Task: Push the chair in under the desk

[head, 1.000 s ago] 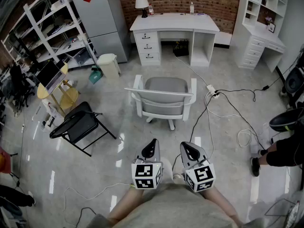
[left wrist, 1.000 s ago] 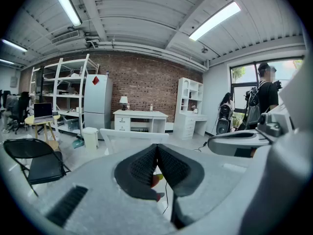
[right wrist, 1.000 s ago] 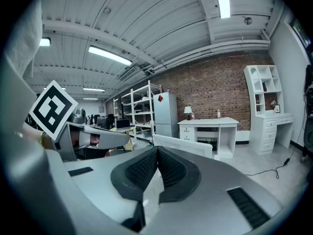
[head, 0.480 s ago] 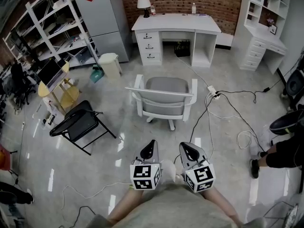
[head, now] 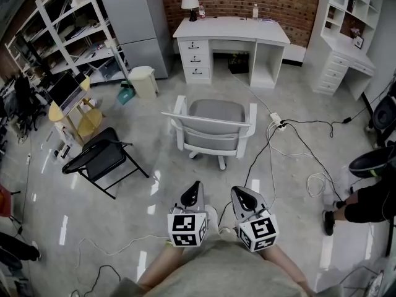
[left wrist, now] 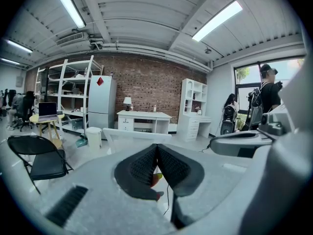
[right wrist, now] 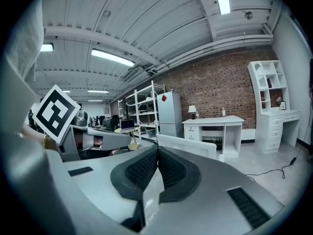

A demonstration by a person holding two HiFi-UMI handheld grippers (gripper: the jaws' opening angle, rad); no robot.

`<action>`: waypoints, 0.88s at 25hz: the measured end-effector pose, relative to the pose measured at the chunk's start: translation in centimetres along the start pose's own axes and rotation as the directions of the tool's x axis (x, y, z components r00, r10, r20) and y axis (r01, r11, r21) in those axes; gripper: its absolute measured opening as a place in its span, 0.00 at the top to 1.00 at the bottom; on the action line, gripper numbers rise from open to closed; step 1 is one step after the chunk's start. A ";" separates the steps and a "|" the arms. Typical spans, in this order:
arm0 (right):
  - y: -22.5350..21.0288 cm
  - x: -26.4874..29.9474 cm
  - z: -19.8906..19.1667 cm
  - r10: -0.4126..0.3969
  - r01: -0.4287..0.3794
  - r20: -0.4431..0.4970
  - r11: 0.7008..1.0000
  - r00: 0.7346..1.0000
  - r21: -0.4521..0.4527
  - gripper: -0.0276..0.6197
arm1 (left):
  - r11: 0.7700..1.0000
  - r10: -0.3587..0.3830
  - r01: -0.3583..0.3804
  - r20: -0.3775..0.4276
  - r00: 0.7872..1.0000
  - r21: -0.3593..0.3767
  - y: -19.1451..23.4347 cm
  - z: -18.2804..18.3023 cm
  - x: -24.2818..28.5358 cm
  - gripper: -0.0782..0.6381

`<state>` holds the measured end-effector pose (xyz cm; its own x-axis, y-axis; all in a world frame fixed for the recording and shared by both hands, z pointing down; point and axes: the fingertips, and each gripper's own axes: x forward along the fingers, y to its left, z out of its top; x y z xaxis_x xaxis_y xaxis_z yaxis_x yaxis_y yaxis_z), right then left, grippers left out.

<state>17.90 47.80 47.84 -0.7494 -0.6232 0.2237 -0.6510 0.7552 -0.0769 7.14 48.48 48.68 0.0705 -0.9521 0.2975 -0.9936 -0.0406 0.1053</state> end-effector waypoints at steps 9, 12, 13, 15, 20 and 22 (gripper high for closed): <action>-0.7 1.8 -0.5 0.003 -0.002 -0.030 1.000 1.000 0.022 0.94 | 1.000 0.001 -0.001 -0.014 1.000 -0.003 1.0 0.1 1.6 0.88; -0.8 2.7 -0.2 0.011 -0.010 -0.032 1.000 0.999 0.022 0.94 | 1.000 0.009 -0.009 -0.013 1.000 -0.004 1.8 0.4 2.3 0.88; -0.9 3.1 -0.2 0.011 -0.010 -0.034 1.000 0.999 0.021 0.94 | 1.000 0.011 -0.011 -0.013 1.000 -0.004 2.1 0.5 2.6 0.88; -1.2 3.7 -0.2 0.007 -0.006 -0.035 1.000 0.999 0.026 0.94 | 1.000 0.013 -0.013 -0.014 1.000 -0.004 2.6 0.6 3.2 0.88; -2.0 6.1 0.6 -0.001 0.002 -0.030 0.999 1.000 0.037 0.94 | 1.000 0.009 -0.009 -0.019 1.000 0.003 4.1 1.2 5.1 0.88; -2.4 7.2 1.1 -0.009 0.010 -0.024 0.999 1.000 0.038 0.94 | 1.000 0.003 -0.003 -0.021 1.000 0.009 4.7 1.5 6.0 0.88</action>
<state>13.99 41.28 48.58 -0.7405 -0.6247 0.2478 -0.6623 0.7409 -0.1112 2.72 42.12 49.52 0.0695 -0.9458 0.3173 -0.9945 -0.0408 0.0963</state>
